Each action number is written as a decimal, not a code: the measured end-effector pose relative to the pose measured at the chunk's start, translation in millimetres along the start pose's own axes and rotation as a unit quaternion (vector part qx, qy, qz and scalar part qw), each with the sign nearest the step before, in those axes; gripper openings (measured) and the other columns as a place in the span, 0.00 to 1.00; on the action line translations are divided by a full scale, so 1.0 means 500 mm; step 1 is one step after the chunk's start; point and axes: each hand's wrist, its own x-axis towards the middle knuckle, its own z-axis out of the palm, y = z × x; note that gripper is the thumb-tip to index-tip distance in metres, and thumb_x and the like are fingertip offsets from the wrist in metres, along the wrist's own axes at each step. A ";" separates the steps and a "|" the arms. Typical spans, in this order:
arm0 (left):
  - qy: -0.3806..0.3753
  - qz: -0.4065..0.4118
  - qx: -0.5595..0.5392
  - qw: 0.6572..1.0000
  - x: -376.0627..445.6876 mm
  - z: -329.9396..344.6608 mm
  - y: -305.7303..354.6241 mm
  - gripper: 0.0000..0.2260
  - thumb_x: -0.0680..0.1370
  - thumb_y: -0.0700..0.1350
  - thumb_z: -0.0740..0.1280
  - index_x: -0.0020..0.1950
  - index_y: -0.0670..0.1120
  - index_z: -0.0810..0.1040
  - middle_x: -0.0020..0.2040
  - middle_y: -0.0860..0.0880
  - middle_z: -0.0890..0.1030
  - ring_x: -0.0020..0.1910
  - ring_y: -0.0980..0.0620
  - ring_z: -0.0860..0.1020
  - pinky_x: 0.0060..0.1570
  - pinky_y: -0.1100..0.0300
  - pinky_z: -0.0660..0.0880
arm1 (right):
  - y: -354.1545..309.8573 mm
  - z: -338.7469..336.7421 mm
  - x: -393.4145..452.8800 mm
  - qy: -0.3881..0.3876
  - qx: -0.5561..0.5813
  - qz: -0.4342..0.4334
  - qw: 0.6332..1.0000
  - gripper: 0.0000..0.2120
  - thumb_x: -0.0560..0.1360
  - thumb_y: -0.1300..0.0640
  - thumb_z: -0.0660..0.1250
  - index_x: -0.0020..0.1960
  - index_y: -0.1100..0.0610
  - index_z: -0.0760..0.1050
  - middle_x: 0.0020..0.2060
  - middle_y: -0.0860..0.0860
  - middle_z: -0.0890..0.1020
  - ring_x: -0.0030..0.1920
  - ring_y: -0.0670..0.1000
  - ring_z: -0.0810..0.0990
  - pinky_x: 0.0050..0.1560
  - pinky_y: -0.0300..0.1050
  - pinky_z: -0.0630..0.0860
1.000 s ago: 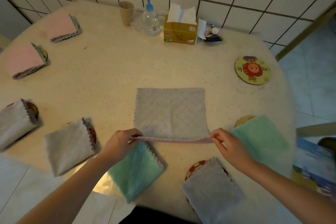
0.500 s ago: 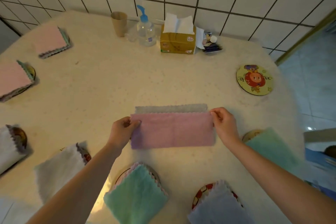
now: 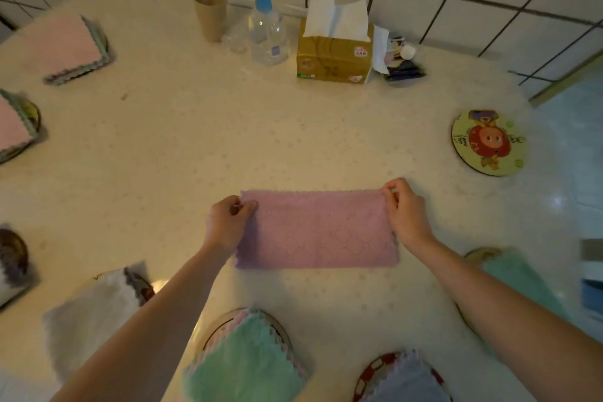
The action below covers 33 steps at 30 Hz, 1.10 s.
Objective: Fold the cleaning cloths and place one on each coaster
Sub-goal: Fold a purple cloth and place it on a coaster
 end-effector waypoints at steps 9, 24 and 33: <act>0.042 -0.049 -0.092 0.994 -0.011 -0.012 0.014 0.07 0.74 0.47 0.71 0.40 0.46 0.77 0.32 0.48 0.77 0.29 0.49 0.71 0.30 0.59 0.68 | -0.010 0.005 0.016 0.001 -0.034 0.032 0.999 0.05 0.79 0.58 0.58 0.48 0.59 0.71 0.34 0.54 0.77 0.34 0.55 0.75 0.34 0.44 0.64; -0.130 0.462 0.375 0.793 -0.225 0.048 -0.045 0.23 0.69 0.44 0.56 0.62 0.51 0.78 0.63 0.53 0.77 0.64 0.50 0.72 0.61 0.57 0.73 | 0.018 0.005 -0.241 -0.106 -0.277 -0.364 0.883 0.27 0.63 0.69 0.59 0.62 0.61 0.74 0.60 0.55 0.75 0.62 0.55 0.68 0.53 0.50 0.78; -0.133 0.394 0.502 0.759 -0.189 -0.029 -0.052 0.41 0.51 0.39 0.79 0.63 0.49 0.73 0.59 0.51 0.75 0.52 0.47 0.74 0.44 0.57 0.75 | 0.003 -0.022 -0.218 -0.156 -0.362 -0.338 0.854 0.31 0.57 0.69 0.68 0.61 0.59 0.72 0.56 0.54 0.76 0.56 0.56 0.75 0.49 0.48 0.77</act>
